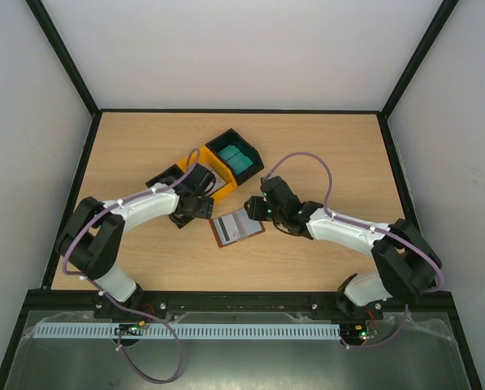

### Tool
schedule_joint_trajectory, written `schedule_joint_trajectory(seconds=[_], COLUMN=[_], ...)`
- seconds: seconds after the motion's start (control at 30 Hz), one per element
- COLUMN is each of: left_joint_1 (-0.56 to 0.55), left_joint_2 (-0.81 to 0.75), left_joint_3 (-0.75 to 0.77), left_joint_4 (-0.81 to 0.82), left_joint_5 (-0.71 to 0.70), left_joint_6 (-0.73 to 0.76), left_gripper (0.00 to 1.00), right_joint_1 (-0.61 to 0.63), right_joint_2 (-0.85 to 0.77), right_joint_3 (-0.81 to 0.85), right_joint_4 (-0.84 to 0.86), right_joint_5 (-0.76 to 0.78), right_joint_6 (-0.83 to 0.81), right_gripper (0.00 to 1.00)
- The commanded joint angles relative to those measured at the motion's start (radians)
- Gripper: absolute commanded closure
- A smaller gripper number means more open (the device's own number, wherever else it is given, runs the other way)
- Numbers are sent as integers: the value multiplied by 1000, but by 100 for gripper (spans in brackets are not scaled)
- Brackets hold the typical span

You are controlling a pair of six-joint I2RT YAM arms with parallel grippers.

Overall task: Put the credit cards into the card holder
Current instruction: Adjust the storage box at the center of the board.

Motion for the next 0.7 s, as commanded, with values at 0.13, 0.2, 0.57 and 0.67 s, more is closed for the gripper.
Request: schedule_joint_trajectory(seconds=[0.13,0.2,0.57,0.67], left_joint_1=[7,13,213,265], left_joint_2=[71,56,-43,-18], left_joint_3=[82,93,97,82], left_joint_4=[-44,-52,-39,-13], left_joint_5=[-12,-38,14,40], left_joint_6=[39,30,-131,-181], left_gripper=[22,22,35,34], right_joint_1=[-24,-31,-56,-58], right_joint_2=[30,35,112,135], right_joint_3=[10,16,76,88], right_joint_4=[-19,-22,-32,-32], right_joint_5=[-9,-9,-49,-70], right_joint_6=[-28,-33,-48,-47], right_gripper=[53,53,54,54])
